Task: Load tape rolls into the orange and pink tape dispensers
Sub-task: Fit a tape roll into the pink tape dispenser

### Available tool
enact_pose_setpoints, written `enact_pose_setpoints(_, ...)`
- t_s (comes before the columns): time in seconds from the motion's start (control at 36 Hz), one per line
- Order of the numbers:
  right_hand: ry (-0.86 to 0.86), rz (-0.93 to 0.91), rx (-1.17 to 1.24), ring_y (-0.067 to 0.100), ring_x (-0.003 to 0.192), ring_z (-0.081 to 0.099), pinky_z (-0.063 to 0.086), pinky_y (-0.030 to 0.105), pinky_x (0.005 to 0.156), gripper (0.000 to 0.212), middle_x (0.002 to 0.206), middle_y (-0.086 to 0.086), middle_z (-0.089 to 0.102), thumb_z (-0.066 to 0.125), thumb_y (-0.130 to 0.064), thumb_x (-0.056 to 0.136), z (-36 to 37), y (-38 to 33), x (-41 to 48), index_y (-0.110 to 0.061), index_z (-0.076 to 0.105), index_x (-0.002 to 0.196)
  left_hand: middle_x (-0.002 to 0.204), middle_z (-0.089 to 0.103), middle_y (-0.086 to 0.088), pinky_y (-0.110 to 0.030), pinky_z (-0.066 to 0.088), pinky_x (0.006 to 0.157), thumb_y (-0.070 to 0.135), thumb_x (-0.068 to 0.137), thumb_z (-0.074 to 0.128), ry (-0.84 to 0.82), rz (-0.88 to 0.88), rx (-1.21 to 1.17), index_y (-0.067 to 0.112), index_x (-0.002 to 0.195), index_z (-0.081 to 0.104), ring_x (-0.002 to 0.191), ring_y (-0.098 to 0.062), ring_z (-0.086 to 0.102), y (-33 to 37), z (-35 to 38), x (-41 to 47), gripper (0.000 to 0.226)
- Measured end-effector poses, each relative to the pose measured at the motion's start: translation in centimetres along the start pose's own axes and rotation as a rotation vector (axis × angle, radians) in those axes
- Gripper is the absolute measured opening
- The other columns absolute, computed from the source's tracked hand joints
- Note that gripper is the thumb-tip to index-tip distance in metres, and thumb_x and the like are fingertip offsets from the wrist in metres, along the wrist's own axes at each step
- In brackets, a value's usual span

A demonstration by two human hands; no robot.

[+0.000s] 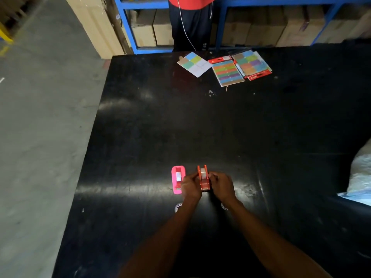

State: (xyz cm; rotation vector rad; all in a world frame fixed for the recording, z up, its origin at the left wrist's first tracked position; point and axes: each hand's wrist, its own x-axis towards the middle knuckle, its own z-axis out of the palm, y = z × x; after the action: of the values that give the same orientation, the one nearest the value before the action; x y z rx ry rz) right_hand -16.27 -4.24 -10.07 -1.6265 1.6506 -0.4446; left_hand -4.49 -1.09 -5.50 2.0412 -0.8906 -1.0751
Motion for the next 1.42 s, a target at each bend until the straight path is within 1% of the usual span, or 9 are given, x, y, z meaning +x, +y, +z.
enact_pose_setpoints(0.11,0.111,0.077,-0.06,0.027,0.067,0.058,0.047,0.039,0.062,0.036,0.07,0.005,0.061,0.039,-0.025,0.098,-0.4,-1.0,-0.2,-0.018,0.049,0.064,0.096,0.075,-0.014,-0.035,0.056,0.079,0.013,0.096,0.052,0.018,0.072,0.099,0.008,0.099,0.074,0.087,-0.028,0.07,0.0,-1.3,-0.5,0.022)
enact_pose_setpoints(0.31,0.171,-0.127,-0.164,0.028,0.088,0.062,0.048,0.042,0.081,0.017,0.095,0.007,0.067,0.048,-0.022,0.094,-1.1,-5.5,-0.1,-0.02,0.065,0.092,0.101,0.076,-0.004,-0.032,0.056,0.082,0.011,0.089,0.06,0.233,0.148,0.021,0.021,0.105,0.072,0.092,-0.021,0.07,-1.2,-7.9,0.8,0.022)
enact_pose_setpoints(0.39,0.039,-0.207,-0.203,0.027,0.088,0.063,0.05,0.036,0.078,0.015,0.094,0.005,0.067,0.051,-0.018,0.089,-0.7,-7.1,0.4,-0.022,0.066,0.092,0.111,0.072,-0.005,-0.011,0.049,0.081,0.006,0.082,0.067,0.134,0.154,0.033,0.012,0.12,0.065,0.1,-0.015,0.067,-2.3,-10.6,2.1,0.038)
enact_pose_setpoints(0.53,-0.292,-0.395,-0.397,0.027,0.098,0.062,0.039,0.028,0.077,0.018,0.104,0.008,0.063,0.059,-0.018,0.091,0.8,-9.5,0.3,-0.018,0.069,0.106,0.148,0.043,-0.013,-0.039,0.036,0.114,0.002,0.075,0.075,-0.244,0.143,0.231,0.01,0.147,0.032,0.136,-0.029,0.043,-5.1,-12.8,3.7,0.084)
enact_pose_setpoints(0.64,-0.329,-0.416,-0.534,0.029,0.107,0.06,0.047,0.038,0.089,0.036,0.114,0.009,0.058,0.063,-0.029,0.088,2.3,-10.5,0.2,-0.02,0.061,0.123,0.144,0.044,-0.004,-0.012,0.026,0.1,0.007,0.067,0.084,-0.401,0.22,0.371,0.012,0.148,0.03,0.135,-0.017,0.041,-5.3,-13.0,3.4,0.098)
enact_pose_setpoints(0.89,-0.353,-0.292,-0.573,0.032,0.098,0.063,0.051,0.04,0.085,0.037,0.114,0.013,0.053,0.068,-0.032,0.083,4.4,-11.2,0.9,-0.011,0.064,0.114,0.146,0.042,-0.006,-0.041,0.037,0.113,0.037,0.055,0.091,-0.383,0.347,0.369,0.026,0.15,0.026,0.135,-0.025,0.042,-6.8,-11.8,5.6,0.116)
enact_pose_setpoints(1.0,-0.377,-0.236,-0.522,0.029,0.1,0.06,0.051,0.04,0.089,0.043,0.116,0.012,0.05,0.071,-0.031,0.08,4.8,-11.2,1.0,-0.009,0.058,0.115,0.143,0.045,-0.003,-0.038,0.042,0.109,0.055,0.05,0.084,-0.392,0.401,0.344,0.027,0.146,0.033,0.129,-0.02,0.046,-7.4,-11.8,6.5,0.113)
enact_pose_setpoints(1.14,-0.466,-0.179,-0.436,0.026,0.099,0.062,0.047,0.031,0.082,0.047,0.104,0.0,0.049,0.069,-0.038,0.079,4.4,-10.8,2.0,-0.012,0.055,0.116,0.138,0.049,-0.002,-0.033,0.043,0.107,0.041,0.053,0.09,-0.375,0.398,0.32,0.027,0.144,0.038,0.124,-0.017,0.05,-7.6,-11.8,6.6,0.106)
enact_pose_setpoints(1.42,-0.507,-0.234,-0.44,0.03,0.107,0.058,0.042,0.032,0.089,0.036,0.114,0.016,0.062,0.069,-0.025,0.086,2.8,-12.1,2.3,-0.006,0.065,0.116,0.148,0.04,-0.005,-0.04,0.039,0.112,0.028,0.054,0.093,-0.432,0.332,0.366,0.029,0.15,0.022,0.134,-0.025,0.043,-7.6,-11.6,6.7,0.12)
